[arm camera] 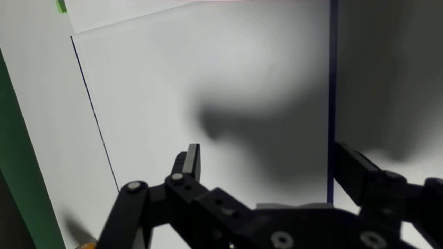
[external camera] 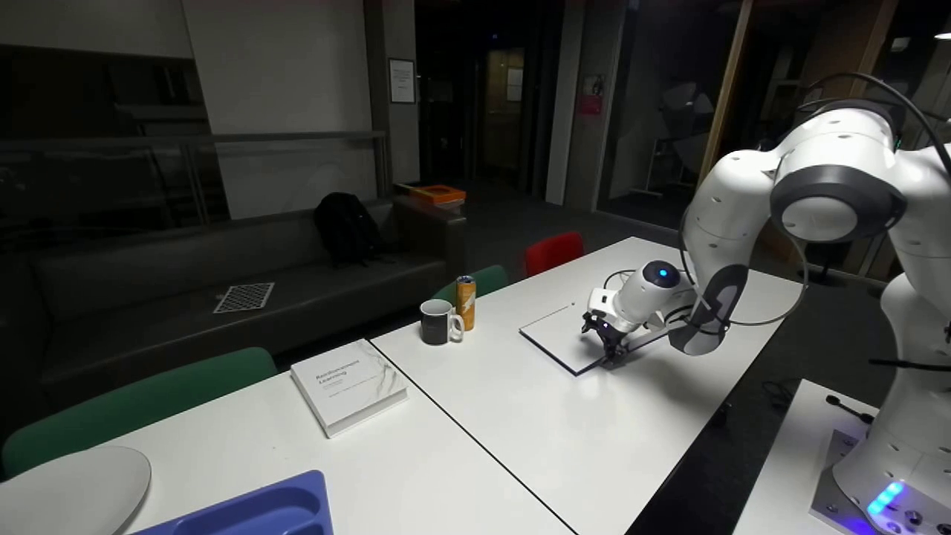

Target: Close the blue book on the table.

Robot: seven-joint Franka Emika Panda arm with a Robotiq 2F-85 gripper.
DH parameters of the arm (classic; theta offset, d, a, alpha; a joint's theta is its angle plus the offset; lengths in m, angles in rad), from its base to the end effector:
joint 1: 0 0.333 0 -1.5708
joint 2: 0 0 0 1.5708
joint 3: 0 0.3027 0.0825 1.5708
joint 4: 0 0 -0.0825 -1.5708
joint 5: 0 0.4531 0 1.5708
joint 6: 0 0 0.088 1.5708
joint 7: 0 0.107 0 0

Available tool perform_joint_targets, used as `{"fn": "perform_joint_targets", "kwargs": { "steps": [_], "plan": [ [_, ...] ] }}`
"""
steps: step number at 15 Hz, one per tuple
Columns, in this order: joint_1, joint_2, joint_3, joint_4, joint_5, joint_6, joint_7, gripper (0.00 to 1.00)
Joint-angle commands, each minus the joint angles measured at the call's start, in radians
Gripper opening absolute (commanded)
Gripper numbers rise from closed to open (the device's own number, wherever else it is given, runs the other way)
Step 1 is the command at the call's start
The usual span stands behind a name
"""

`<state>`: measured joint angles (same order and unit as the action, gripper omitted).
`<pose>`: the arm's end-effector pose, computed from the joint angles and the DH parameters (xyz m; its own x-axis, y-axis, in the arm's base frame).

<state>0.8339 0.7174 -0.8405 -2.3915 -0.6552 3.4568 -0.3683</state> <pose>0.5149 0.0059 0.0753 0.2823 0.9571 -0.0653 0.8299 -0.2096 0.5170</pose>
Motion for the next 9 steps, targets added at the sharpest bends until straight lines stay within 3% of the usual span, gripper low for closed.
{"fn": "perform_joint_targets", "kwargs": {
  "steps": [1,9],
  "plan": [
    [0.021,-0.017,-0.003,-0.006,0.112,-0.008,-0.103,1.0],
    [0.104,-0.023,-0.049,-0.013,0.296,-0.002,-0.21,1.0]
  ]
}}
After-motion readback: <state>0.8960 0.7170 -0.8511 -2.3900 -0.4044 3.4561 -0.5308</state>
